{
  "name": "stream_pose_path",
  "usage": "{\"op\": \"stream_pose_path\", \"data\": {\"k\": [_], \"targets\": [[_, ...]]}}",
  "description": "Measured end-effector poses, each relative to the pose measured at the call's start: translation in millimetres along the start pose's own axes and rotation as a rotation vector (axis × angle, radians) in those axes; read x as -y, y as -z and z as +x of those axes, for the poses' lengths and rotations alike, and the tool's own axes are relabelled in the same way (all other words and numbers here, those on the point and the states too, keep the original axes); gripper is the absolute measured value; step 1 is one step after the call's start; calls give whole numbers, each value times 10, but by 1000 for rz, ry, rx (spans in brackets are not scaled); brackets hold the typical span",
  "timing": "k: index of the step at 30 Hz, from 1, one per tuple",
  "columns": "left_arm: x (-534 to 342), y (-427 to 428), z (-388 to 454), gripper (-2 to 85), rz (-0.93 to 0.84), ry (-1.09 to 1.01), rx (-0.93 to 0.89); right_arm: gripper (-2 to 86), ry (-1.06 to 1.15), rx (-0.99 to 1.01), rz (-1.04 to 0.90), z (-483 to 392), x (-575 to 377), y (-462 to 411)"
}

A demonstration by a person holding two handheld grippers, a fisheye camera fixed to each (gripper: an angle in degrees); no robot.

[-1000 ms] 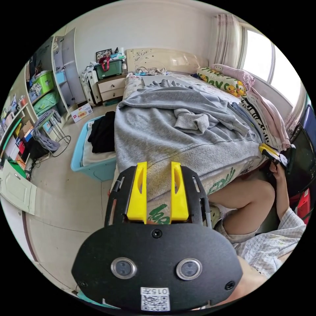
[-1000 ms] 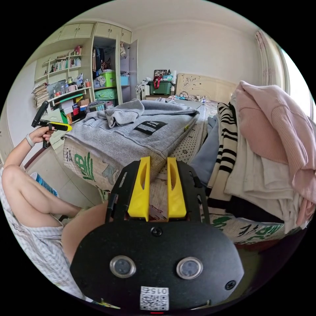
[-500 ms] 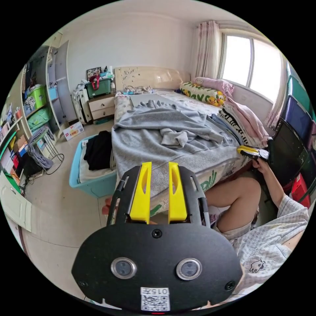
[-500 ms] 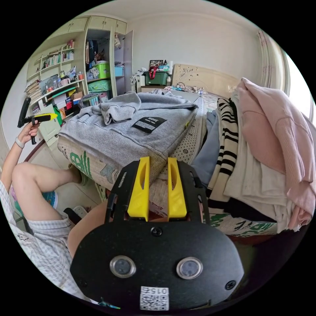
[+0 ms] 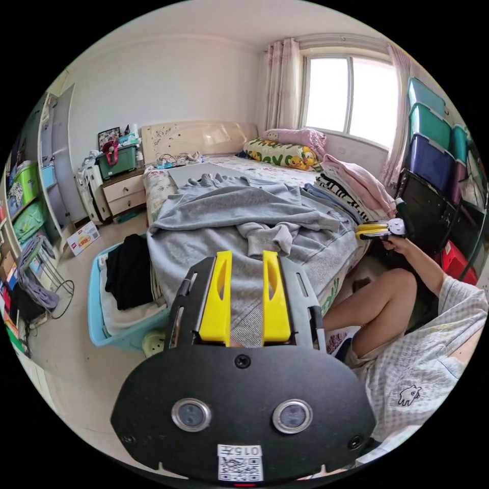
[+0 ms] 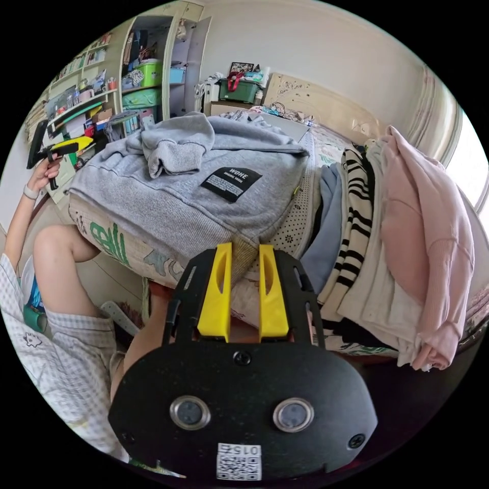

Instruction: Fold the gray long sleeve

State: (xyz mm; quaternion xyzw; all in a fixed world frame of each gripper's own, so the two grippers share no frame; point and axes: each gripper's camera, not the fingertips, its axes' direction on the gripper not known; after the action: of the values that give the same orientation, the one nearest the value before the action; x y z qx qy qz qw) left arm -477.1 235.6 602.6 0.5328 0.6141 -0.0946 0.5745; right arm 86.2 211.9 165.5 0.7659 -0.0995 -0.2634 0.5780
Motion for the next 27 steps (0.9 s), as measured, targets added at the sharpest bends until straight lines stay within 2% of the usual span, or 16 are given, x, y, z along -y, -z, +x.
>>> {"op": "stream_pose_path", "data": {"k": [6,11,15,17,22,24,27], "targets": [[-8,-533,-11,94,-60,-91,-17,84,-50,54,-55,149,105,22],[86,-497,-181,96,-43,-79,-49,84,-32,0,-73,111,123,62],[65,-176,-198,114,-64,-126,-51,81,-31,24,-26,214,2,172],[-31,62,-182,122,-64,-165,-70,81,-52,90,2,349,-59,222],[-350,457,-201,129,-83,-218,29,90,-105,294,84,700,-283,238],[-387,411,-222,128,-116,-233,41,90,-106,296,97,722,-372,188],[-444,448,-271,119,-68,-263,53,73,-123,286,184,759,-602,224]]}}
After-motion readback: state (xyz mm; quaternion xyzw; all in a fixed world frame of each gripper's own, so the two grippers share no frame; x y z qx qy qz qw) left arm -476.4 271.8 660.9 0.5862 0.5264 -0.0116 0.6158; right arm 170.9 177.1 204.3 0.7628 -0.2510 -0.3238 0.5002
